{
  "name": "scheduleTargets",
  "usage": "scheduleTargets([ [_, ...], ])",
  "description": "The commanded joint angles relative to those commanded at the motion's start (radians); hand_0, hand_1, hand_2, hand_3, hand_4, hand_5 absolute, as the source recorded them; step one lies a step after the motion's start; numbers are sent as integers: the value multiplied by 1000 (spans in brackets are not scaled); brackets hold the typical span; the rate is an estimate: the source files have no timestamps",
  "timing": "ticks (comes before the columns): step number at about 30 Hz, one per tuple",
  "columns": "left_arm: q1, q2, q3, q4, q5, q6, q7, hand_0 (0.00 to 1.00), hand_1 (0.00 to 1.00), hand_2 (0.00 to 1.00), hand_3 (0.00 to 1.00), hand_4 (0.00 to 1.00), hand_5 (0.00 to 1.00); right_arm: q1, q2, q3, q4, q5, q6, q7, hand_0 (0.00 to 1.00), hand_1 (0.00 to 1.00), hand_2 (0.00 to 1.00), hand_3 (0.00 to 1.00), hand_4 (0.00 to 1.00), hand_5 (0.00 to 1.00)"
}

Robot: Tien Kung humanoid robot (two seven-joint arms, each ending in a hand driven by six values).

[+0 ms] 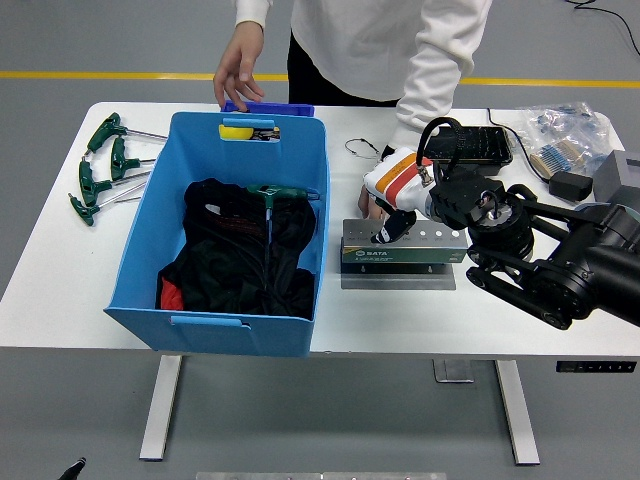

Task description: Lift tool from toolbox,place it in box,lift tool from toolbox,place it in box

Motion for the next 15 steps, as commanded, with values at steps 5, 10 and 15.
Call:
scheduleTargets([
  [5,-1,0,-1,0,1,0,0,783,802,811,722,714,586,-2,-2,-3,-4,22,6,-2,128,116,145,109,894,599],
  [10,-2,0,-2,0,1,0,1,783,802,811,722,714,586,0,-5,-5,-5,40,12,-9,128,116,145,109,894,599],
  [15,-2,-1,-5,0,3,0,1,785,802,811,724,716,587,3,-6,1,-4,42,-8,-3,72,95,137,106,887,601],
])
